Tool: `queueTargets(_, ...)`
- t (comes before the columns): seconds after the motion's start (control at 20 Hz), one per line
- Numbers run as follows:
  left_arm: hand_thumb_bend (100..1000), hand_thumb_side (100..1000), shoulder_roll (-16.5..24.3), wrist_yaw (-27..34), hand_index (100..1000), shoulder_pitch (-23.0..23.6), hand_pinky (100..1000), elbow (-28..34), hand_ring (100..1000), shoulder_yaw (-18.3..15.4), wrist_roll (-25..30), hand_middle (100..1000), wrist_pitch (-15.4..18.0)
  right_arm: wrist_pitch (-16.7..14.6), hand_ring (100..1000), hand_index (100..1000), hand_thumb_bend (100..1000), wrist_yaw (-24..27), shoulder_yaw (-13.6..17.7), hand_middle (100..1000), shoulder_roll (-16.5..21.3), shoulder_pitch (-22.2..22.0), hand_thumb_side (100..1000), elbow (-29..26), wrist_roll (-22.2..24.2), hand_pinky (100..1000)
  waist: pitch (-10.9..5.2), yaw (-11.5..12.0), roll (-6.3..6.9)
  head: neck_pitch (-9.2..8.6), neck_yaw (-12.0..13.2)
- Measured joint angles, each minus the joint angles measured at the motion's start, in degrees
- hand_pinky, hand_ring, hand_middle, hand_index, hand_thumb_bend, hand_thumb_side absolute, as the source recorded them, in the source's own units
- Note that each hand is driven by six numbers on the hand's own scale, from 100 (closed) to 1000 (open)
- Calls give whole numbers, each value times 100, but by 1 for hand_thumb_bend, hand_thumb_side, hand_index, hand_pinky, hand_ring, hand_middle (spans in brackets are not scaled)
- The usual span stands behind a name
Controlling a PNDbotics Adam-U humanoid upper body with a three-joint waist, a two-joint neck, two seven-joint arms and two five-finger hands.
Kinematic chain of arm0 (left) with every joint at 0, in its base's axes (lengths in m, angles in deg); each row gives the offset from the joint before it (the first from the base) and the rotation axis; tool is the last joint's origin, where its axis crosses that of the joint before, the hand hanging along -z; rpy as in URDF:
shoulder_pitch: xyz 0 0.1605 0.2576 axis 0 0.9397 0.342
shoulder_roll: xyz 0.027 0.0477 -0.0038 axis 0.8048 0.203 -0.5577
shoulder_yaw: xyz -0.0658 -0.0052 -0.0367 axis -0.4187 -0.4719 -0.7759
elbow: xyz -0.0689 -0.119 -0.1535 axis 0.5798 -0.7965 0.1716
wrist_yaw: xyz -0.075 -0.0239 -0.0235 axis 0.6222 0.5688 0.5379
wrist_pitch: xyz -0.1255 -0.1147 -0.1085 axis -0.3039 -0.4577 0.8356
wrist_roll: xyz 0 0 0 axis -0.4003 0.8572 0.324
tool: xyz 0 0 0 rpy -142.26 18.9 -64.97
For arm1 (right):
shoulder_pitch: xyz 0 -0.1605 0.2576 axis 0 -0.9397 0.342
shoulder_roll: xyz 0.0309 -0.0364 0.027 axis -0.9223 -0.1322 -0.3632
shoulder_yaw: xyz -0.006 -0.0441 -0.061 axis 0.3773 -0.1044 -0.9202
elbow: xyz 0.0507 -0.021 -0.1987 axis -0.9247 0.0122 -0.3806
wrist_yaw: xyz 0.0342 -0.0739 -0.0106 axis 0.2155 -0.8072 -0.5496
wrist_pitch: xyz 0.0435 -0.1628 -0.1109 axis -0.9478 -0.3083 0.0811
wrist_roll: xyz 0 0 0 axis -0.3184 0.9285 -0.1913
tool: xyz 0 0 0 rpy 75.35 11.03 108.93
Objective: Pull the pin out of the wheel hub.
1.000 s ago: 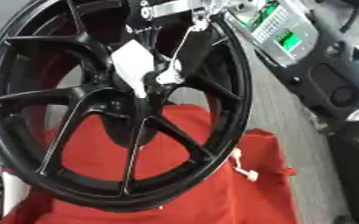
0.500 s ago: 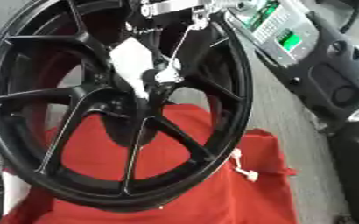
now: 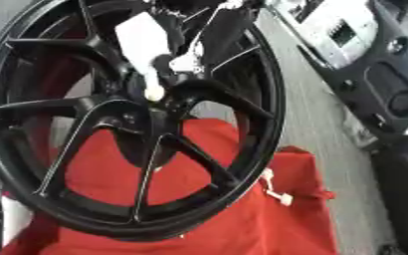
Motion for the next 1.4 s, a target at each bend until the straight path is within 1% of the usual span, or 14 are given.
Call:
queueTargets(0.3, 100, 757, 0, 0, 824, 42, 883, -4, 840, -21, -11, 846, -1, 186, 523, 326, 100, 594, 416, 298, 194, -130, 100, -250, -329, 662, -35, -125, 15, 1, 32)
queueTargets(0.45, 100, 757, 1, 0, 824, 73, 883, -13, 840, -49, -22, 846, 4, 244, 520, 325, 100, 1039, 835, 296, 463, -474, 100, -419, -768, 661, -68, -227, 37, 1, 72)
queueTargets(0.5, 100, 733, 1, 0, 824, 86, 883, -14, 840, -54, -28, 846, 8, 251, 519, 325, 100, 1180, 978, 296, 576, -616, 100, -475, -935, 662, -71, -250, 44, 1, 83)
queueTargets(0.6, 100, 760, 3, -1, 824, 140, 883, -16, 840, -87, -51, 847, 11, 203, 518, 327, 100, 1497, 1399, 295, 857, -1144, 100, -591, -1424, 663, -75, -343, 46, 1, 134)
queueTargets(0.7, 100, 760, 5, -6, 824, 155, 883, -18, 840, -97, -71, 847, 9, 59, 520, 331, 100, 1828, 1935, 298, 1193, -1886, 100, -728, -2060, 667, -78, -444, 57, -2, 205)
queueTargets(0.8, 100, 761, 26, -18, 824, 158, 883, -18, 840, -113, -84, 847, 12, -200, 520, 333, 100, 2046, 2488, 299, 1414, -2672, 100, -810, -2713, 667, -80, -514, 68, -8, 298)
queueTargets(0.9, 100, 762, 48, -24, 824, 160, 882, -18, 840, -124, -93, 847, 12, -508, 531, 355, 100, 2122, 3006, 315, 1461, -3438, 100, -844, -3305, 676, -80, -560, 78, -21, 404)
queueTargets(1.0, 100, 762, 48, -29, 824, 162, 882, -18, 840, -125, -98, 847, 13, -798, 562, 422, 100, 2030, 3493, 373, 1344, -4246, 100, -858, -3828, 697, -79, -613, 88, -65, 525)
queueTargets(1.15, 100, 762, 48, -44, 824, 156, 882, -18, 840, -124, -98, 847, 13, -1019, 695, 673, 100, 1528, 4031, 578, 852, -5135, 100, -870, -4296, 772, -70, -630, 125, -117, 679)
queueTargets(1.2, 100, 760, 48, -45, 824, 151, 882, -18, 840, -124, -98, 847, 13, -1052, 754, 772, 100, 1303, 4151, 648, 650, -5336, 100, -870, -4323, 800, -66, -637, 141, -128, 719)
queueTargets(1.25, 100, 759, 48, -46, 824, 146, 882, -18, 840, -123, -97, 847, 14, -1080, 797, 823, 100, 1074, 4248, 718, 449, -5502, 100, -871, -4302, 825, -62, -645, 155, -143, 754)
queueTargets(1.3, 100, 759, 48, -46, 824, 141, 882, -18, 840, -122, -96, 847, 15, -1101, 841, 862, 100, 856, 4322, 773, 261, -5632, 186, -871, -4249, 851, -57, -647, 169, -159, 783)
queueTargets(1.35, 100, 760, 48, -46, 824, 138, 882, -18, 840, -122, -93, 847, 18, -1111, 860, 874, 100, 650, 4380, 789, 84, -5728, 188, -871, -4168, 862, -55, -647, 183, -161, 805)
queueTargets(1.4, 100, 760, 48, -45, 824, 134, 882, -18, 840, -120, -89, 847, 22, -1113, 873, 879, 100, 474, 4430, 798, -94, -5811, 146, -871, -4078, 871, -54, -648, 196, -162, 824)
